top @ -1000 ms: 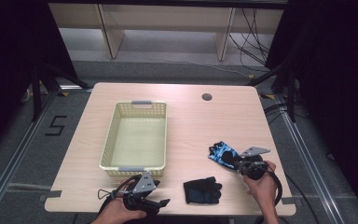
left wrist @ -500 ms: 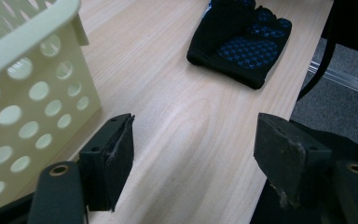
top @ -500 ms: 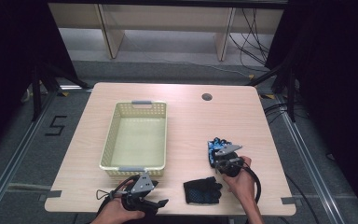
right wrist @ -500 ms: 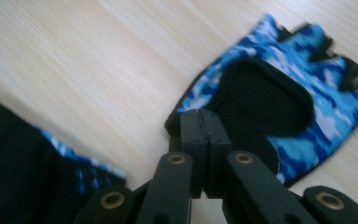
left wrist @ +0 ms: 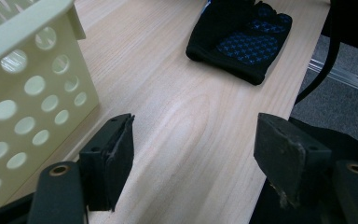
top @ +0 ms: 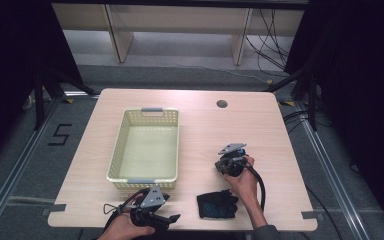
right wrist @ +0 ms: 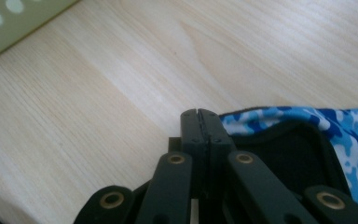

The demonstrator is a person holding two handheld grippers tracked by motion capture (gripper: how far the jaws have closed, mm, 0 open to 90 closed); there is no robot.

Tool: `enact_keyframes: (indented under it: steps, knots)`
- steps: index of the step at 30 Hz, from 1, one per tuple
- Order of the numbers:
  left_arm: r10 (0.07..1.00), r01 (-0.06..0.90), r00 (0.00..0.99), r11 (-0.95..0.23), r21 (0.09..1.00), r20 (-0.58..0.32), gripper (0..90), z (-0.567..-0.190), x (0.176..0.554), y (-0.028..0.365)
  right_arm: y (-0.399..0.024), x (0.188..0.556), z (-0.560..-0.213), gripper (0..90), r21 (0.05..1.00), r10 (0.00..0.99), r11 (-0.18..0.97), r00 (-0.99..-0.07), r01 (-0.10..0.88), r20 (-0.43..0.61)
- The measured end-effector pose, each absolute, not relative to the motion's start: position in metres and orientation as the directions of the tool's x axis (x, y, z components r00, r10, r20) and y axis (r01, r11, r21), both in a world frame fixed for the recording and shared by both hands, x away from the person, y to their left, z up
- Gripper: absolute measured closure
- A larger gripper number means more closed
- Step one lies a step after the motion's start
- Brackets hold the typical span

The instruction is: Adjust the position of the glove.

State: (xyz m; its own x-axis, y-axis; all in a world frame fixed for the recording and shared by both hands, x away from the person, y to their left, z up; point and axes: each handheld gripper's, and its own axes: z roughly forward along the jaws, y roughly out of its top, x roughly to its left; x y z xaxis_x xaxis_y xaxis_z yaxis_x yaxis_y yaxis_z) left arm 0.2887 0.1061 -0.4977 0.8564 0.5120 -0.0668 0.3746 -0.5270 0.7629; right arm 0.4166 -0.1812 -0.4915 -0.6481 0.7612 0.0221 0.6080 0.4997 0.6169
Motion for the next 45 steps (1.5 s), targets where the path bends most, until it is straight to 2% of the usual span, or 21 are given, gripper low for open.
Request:
enact_keyframes:
  steps: [3, 5, 8, 10, 12, 15, 18, 25, 28, 29, 31, 32, 35, 36, 40, 41, 42, 43, 44, 45]
  knots:
    - [0.511, 0.377, 0.856, -0.520, 0.766, -0.074, 28.4, -0.498, 0.288, 0.106, -0.189, 0.416, -0.486, 86.9, 0.676, 0.748, 0.482, -0.664, 0.558, 0.015]
    - [0.512, 0.377, 0.855, -0.510, 0.773, -0.079, 28.4, -0.499, 0.288, 0.106, -0.198, 0.414, -0.476, 84.3, 0.674, 0.753, 0.492, -0.658, 0.551, -0.011]
    - [0.527, 0.401, 0.844, -0.493, 0.772, -0.101, 28.4, -0.500, 0.287, 0.104, -0.214, 0.413, -0.469, 75.9, 0.693, 0.758, 0.476, -0.652, 0.541, -0.011]
    - [0.506, 0.376, 0.860, -0.536, 0.756, -0.069, 28.4, -0.499, 0.289, 0.106, -0.222, 0.412, -0.468, 69.9, 0.682, 0.743, 0.504, -0.668, 0.530, -0.030]
    - [0.525, 0.410, 0.844, -0.495, 0.766, -0.112, 28.4, -0.501, 0.286, 0.103, -0.229, 0.411, -0.470, 65.9, 0.655, 0.726, 0.529, -0.688, 0.539, -0.020]
    - [0.523, 0.405, 0.846, -0.504, 0.763, -0.104, 28.3, -0.502, 0.287, 0.104, -0.231, 0.411, -0.478, 60.3, 0.636, 0.696, 0.567, -0.717, 0.523, -0.031]
    - [0.523, 0.405, 0.846, -0.503, 0.764, -0.105, 28.4, -0.502, 0.286, 0.104, -0.231, 0.414, -0.484, 58.2, 0.604, 0.676, 0.597, -0.736, 0.527, -0.025]
    - [0.509, 0.393, 0.856, -0.535, 0.748, -0.086, 28.4, -0.503, 0.287, 0.104, -0.227, 0.419, -0.490, 52.9, 0.619, 0.674, 0.577, -0.738, 0.532, 0.006]
    - [0.514, 0.409, 0.850, -0.508, 0.758, -0.114, 28.4, -0.504, 0.285, 0.102, -0.219, 0.422, -0.496, 54.1, 0.583, 0.712, 0.566, -0.702, 0.583, 0.011]
    - [0.514, 0.405, 0.851, -0.515, 0.755, -0.107, 28.4, -0.504, 0.285, 0.102, -0.221, 0.424, -0.496, 56.0, 0.594, 0.700, 0.574, -0.714, 0.564, 0.002]
    - [0.517, 0.411, 0.848, -0.504, 0.760, -0.116, 28.4, -0.504, 0.285, 0.101, -0.220, 0.423, -0.494, 63.8, 0.586, 0.731, 0.546, -0.682, 0.599, 0.016]
    - [0.512, 0.408, 0.852, -0.511, 0.757, -0.113, 28.4, -0.504, 0.286, 0.102, -0.222, 0.424, -0.494, 65.6, 0.581, 0.729, 0.555, -0.685, 0.595, 0.005]
    - [0.516, 0.403, 0.851, -0.518, 0.755, -0.100, 28.4, -0.503, 0.286, 0.103, -0.221, 0.422, -0.495, 69.7, 0.600, 0.776, 0.483, -0.629, 0.638, 0.044]
    - [0.504, 0.380, 0.860, -0.538, 0.752, -0.074, 28.4, -0.502, 0.287, 0.105, -0.222, 0.421, -0.493, 70.4, 0.590, 0.783, 0.479, -0.620, 0.650, 0.047]
    - [0.505, 0.381, 0.859, -0.522, 0.763, -0.083, 28.4, -0.502, 0.287, 0.104, -0.223, 0.420, -0.490, 72.4, 0.626, 0.806, 0.426, -0.588, 0.653, 0.065]
    - [0.505, 0.381, 0.859, -0.522, 0.763, -0.083, 28.4, -0.502, 0.287, 0.104, -0.223, 0.417, -0.487, 72.8, 0.625, 0.823, 0.385, -0.559, 0.679, 0.100]
    - [0.510, 0.388, 0.856, -0.520, 0.761, -0.088, 28.4, -0.502, 0.286, 0.104, -0.226, 0.418, -0.486, 72.8, 0.676, 0.818, 0.370, -0.568, 0.637, 0.088]
    - [0.510, 0.388, 0.856, -0.520, 0.761, -0.088, 28.4, -0.502, 0.286, 0.104, -0.226, 0.418, -0.486, 72.8, 0.676, 0.818, 0.370, -0.568, 0.637, 0.088]
    - [0.509, 0.388, 0.856, -0.516, 0.763, -0.091, 28.4, -0.502, 0.286, 0.104, -0.231, 0.413, -0.476, 72.9, 0.677, 0.821, 0.324, -0.552, 0.661, 0.145]
    - [0.502, 0.380, 0.861, -0.531, 0.757, -0.080, 28.4, -0.501, 0.287, 0.105, -0.231, 0.413, -0.476, 72.9, 0.677, 0.821, 0.324, -0.552, 0.661, 0.145]
